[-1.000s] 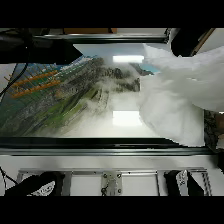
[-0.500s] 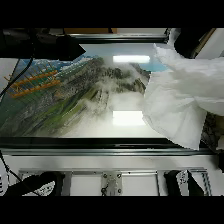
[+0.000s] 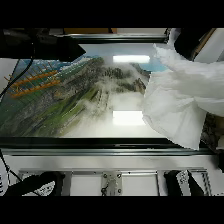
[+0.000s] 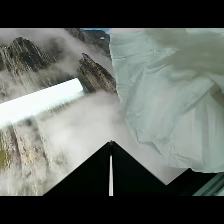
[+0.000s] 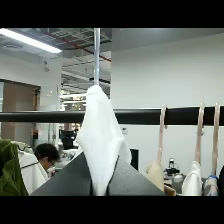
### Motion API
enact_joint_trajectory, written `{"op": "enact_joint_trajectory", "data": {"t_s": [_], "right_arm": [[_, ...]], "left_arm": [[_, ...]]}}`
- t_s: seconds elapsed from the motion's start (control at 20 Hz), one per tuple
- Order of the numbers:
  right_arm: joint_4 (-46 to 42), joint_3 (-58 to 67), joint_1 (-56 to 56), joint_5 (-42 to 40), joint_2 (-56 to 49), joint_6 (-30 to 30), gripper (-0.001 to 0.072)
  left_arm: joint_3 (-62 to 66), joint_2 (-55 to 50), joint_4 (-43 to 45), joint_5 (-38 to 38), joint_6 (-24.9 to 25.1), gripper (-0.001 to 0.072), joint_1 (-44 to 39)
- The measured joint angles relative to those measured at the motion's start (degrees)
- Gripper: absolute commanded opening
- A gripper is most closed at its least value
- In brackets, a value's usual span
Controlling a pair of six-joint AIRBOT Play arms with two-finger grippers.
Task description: Fold the clothes and pants, and hang the long-sleeved shirts on hangers.
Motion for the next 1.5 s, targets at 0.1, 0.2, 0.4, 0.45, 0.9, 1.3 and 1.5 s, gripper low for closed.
{"op": "enact_joint_trajectory", "data": {"t_s": [0.1,0.2,0.4,0.45,0.9,1.3,1.5], "right_arm": [[-0.02,-0.07,-1.2,0.15,-0.87,0.02,0.0005],[-0.04,-0.11,-2.71,0.63,-1.79,0.02,0.0005],[-0.26,-0.15,-5.35,2.45,-3.67,0.02,0.0006],[-0.26,-0.17,-5.81,3.5,-4.13,0.02,0.0006],[-0.24,-1.31,-6.97,7.34,-6.58,-0.02,0.0007],[-0.22,-2.32,-7.02,9.11,-6.4,-0.02,0.0568],[0.0,-2.38,-7.02,9.97,-4.39,0.04,0.0526]], "left_arm": [[0.0,0.0,0.0,-0.44,0.0,0.0014,0.0],[0.0,0.0,0.0,-0.66,0.0,0.0014,0.0],[0.0,0.0,0.0,-0.83,-0.02,0.0014,0.0],[0.0,0.0,0.0,-0.85,-0.02,0.0014,0.0],[0.0,0.0,-0.04,-0.96,-0.2,0.0014,0.0],[0.0,0.0,-0.04,-0.9,0.0,0.0014,0.0],[0.0,0.0,-0.02,-0.87,-0.02,0.0014,0.0]]}}
